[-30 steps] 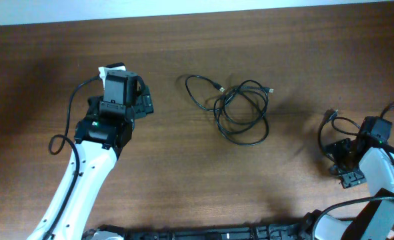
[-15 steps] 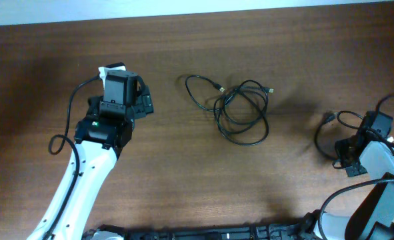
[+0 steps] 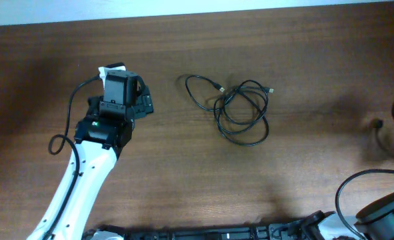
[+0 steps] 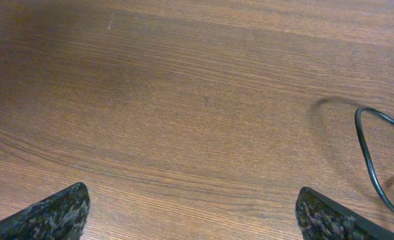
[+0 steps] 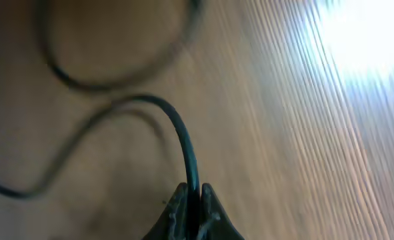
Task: Untangle cables
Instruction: 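Move the right gripper back to the central pile and grasp a cable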
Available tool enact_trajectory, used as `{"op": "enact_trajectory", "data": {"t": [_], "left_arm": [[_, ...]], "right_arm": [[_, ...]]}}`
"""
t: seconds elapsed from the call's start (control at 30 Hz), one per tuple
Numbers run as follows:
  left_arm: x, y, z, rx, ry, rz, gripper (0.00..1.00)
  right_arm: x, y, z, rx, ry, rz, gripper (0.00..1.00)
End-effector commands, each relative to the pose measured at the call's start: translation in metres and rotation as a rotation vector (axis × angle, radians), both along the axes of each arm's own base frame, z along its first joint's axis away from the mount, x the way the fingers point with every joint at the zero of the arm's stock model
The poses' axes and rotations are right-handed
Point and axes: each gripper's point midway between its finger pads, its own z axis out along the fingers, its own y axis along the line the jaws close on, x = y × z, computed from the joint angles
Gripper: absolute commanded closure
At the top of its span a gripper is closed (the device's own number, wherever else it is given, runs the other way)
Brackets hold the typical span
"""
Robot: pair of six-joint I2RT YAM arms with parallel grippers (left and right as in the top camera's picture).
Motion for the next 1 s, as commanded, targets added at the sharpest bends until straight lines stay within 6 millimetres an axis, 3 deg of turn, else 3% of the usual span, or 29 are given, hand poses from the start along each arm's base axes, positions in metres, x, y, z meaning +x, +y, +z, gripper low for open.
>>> {"op": "enact_trajectory", "data": {"t": [0.0, 0.1, 0.2, 0.3, 0.37, 0.4, 0.43, 0.5, 0.57, 0.63, 0.7, 0.9, 0.97], "left_arm": [[0.000, 0.002, 0.000, -0.009, -0.004, 0.014, 0.01], [0.000, 0.002, 0.000, -0.009, -0.004, 0.014, 0.01], [0.000, 0.002, 0.000, -0.009, -0.004, 0.014, 0.01], [0.000, 0.002, 0.000, -0.009, -0.004, 0.014, 0.01], [0.000, 0.002, 0.000, -0.009, -0.004, 0.014, 0.01], [0.000, 0.002, 0.000, -0.009, -0.004, 0.014, 0.01], [0.000, 0.002, 0.000, -0.009, -0.004, 0.014, 0.01], [0.000, 0.002, 0.000, -0.009, -0.004, 0.014, 0.01], [0.000, 0.002, 0.000, -0.009, -0.004, 0.014, 0.01], [0.000, 0.002, 0.000, -0.009, -0.004, 0.014, 0.01], [0.000, 0.002, 0.000, -0.009, -0.004, 0.014, 0.01], [0.000, 0.002, 0.000, -0.009, -0.004, 0.014, 0.01], [0.000, 0.002, 0.000, -0.009, -0.004, 0.014, 0.01]], "right_arm": [[0.007, -0.034, 0.041, -0.122, -0.043, -0.010, 0.96], [0.016, -0.054, 0.065, -0.225, -0.075, 0.009, 0.96], [0.013, -0.057, 0.067, -0.241, -0.059, -0.006, 0.94], [0.013, -0.055, 0.065, -0.234, -0.059, -0.003, 0.51], [0.024, -0.050, 0.063, -0.213, -0.074, 0.084, 0.40], [0.039, -0.042, 0.062, -0.196, -0.106, 0.197, 0.34], [0.061, -0.029, 0.063, -0.168, -0.177, 0.334, 0.23], [0.095, 0.003, 0.065, -0.107, -0.294, 0.550, 0.12], [0.117, 0.034, 0.062, -0.039, -0.335, 0.665, 0.08], [0.146, 0.078, 0.060, 0.000, -0.348, 0.876, 0.08], [0.173, 0.136, 0.051, 0.030, -0.285, 1.125, 0.08], [0.218, 0.264, 0.042, 0.041, -0.197, 1.547, 0.07], [0.224, 0.294, 0.036, 0.014, -0.123, 1.621, 0.04]]}}
